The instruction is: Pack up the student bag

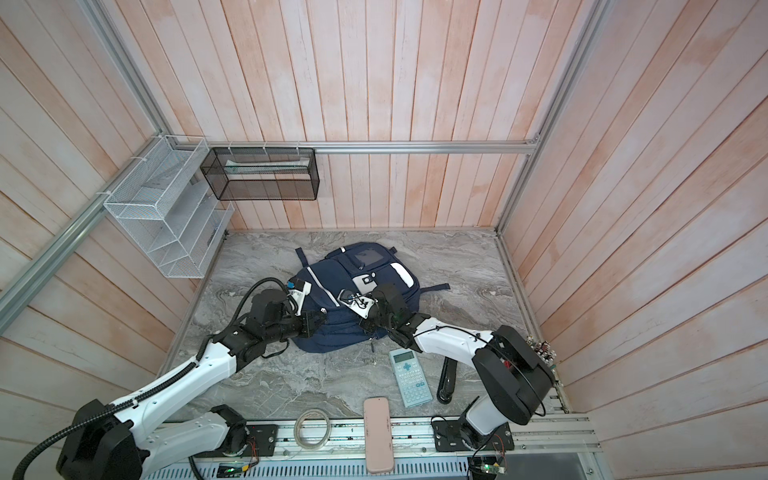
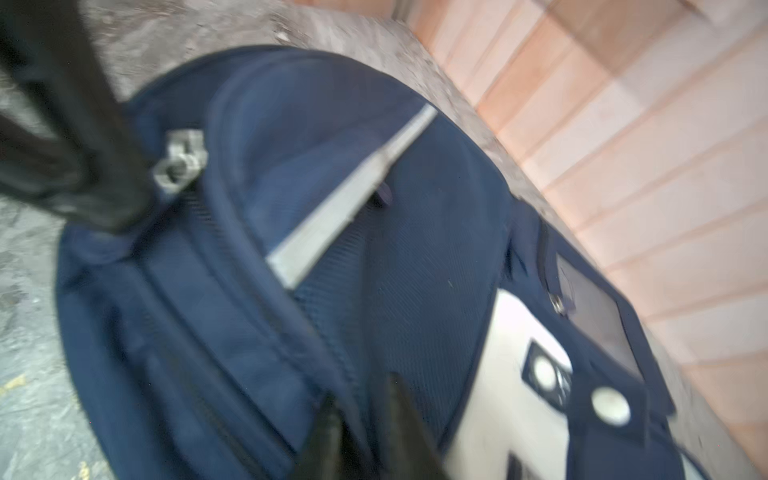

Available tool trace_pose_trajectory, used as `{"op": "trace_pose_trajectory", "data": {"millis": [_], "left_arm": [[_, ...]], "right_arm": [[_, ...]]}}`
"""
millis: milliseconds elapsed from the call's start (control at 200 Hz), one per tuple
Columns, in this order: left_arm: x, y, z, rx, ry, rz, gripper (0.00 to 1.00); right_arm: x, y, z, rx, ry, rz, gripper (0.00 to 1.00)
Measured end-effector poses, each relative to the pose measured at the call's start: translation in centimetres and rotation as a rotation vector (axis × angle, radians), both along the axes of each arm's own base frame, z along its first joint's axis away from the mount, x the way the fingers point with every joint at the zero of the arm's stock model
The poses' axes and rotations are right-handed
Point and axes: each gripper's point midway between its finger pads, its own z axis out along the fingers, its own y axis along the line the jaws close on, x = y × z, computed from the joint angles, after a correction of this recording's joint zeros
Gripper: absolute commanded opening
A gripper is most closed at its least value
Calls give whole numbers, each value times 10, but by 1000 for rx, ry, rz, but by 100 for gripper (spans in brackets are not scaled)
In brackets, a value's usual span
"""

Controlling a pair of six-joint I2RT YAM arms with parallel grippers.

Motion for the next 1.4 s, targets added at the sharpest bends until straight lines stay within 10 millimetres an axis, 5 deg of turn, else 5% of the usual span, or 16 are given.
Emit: {"op": "trace_pose_trajectory", "data": {"millis": [125, 355, 425, 560, 605, 1045, 1155, 1215, 1395], "left_arm": [[-7, -18, -11, -33, 49, -17, 0], [-9, -29, -14, -47, 69, -29, 0], [-8, -30, -12, -50, 65, -30, 0], [-8, -28, -15, -42, 78, -26, 0], [-7, -26, -14, -51, 84, -26, 0], [31, 33, 1, -144, 133, 11, 0], [87, 97, 0, -44, 46, 276, 0], [99, 119, -2, -11, 24, 356, 0], [83, 110, -11, -14, 21, 329, 0]], "right_arm": [[-5, -24, 1, -9, -19, -66, 53], [-46, 11, 8, -7, -95, 71, 48], [-46, 19, 3, -29, -102, 86, 40], [-43, 37, -4, -69, -116, 108, 4], [-43, 39, -7, -82, -119, 115, 0], [-40, 33, 0, -17, -204, 138, 0], [-37, 6, -16, -55, -176, 106, 0], [-29, -7, -20, -67, -169, 73, 0], [-12, -25, -16, -61, -171, 15, 0]]}}
